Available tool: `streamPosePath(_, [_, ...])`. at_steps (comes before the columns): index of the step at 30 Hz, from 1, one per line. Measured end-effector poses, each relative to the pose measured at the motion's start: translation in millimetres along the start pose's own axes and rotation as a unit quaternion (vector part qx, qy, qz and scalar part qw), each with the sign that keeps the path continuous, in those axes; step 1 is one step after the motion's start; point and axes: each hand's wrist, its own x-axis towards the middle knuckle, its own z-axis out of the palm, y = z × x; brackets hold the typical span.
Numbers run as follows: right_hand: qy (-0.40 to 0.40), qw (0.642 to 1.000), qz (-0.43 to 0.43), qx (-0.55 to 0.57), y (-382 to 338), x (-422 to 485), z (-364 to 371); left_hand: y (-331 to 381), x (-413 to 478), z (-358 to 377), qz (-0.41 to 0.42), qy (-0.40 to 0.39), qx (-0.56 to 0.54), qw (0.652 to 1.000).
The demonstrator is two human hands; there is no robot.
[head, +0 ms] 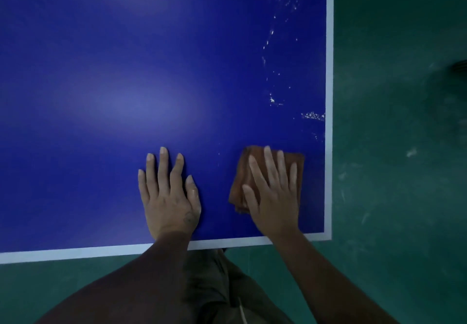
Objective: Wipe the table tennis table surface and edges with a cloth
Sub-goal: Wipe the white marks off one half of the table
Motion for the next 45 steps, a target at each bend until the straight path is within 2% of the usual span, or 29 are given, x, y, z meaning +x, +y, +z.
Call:
streamPosePath(3, [0.002,1.0,0.019,-0.016,17,-6,-3,3,3,0,-0.002,0.001,-0.004,1.0])
streamPosePath(9, [0.031,0.997,0.061,-0.029,63,107,-31,1,3,-1,0.0,-0.004,0.003,1.0])
streamPosePath(12, [0.01,0.998,0.057,-0.017,72,150,-42,3,4,0,0.006,0.009,-0.001,1.0])
streamPosePath(15, [-0.005,0.997,0.077,-0.014,61,143,-41,2,2,0,0.009,0.02,0.003,1.0])
streamPosePath(19, [0.021,0.996,0.082,-0.022,33,81,-27,-1,1,4,0.01,0.025,-0.003,1.0])
streamPosePath(22, [0.002,0.999,0.022,-0.025,13,28,-12,-3,0,8,0.013,0.038,-0.006,0.999])
streamPosePath(26, [-0.026,0.99,-0.135,-0.016,20,16,-8,0,0,11,0.014,0.069,0.0,0.997])
streamPosePath(28, [-0.032,0.974,-0.223,-0.014,34,46,-16,16,-1,15,-0.027,0.082,-0.003,0.996])
streamPosePath(30, [-0.023,0.959,-0.281,-0.01,47,93,-24,44,0,20,-0.111,0.104,-0.021,0.988])
streamPosePath(32, [0.003,0.958,-0.286,-0.003,52,143,-32,82,1,27,-0.194,0.138,-0.038,0.971])
streamPosePath(34, [0.015,0.967,-0.254,-0.005,51,189,-40,124,-1,37,-0.254,0.163,-0.041,0.952])
streamPosePath(37, [-0.009,0.975,-0.222,-0.019,43,225,-52,172,-12,53,-0.309,0.152,-0.025,0.938])
streamPosePath(41, [-0.011,0.966,-0.257,-0.019,56,202,-50,182,-14,66,-0.327,0.151,-0.001,0.933])
streamPosePath(45, [-0.023,0.937,-0.348,-0.012,97,144,-42,183,-13,69,-0.326,0.152,0.008,0.933])
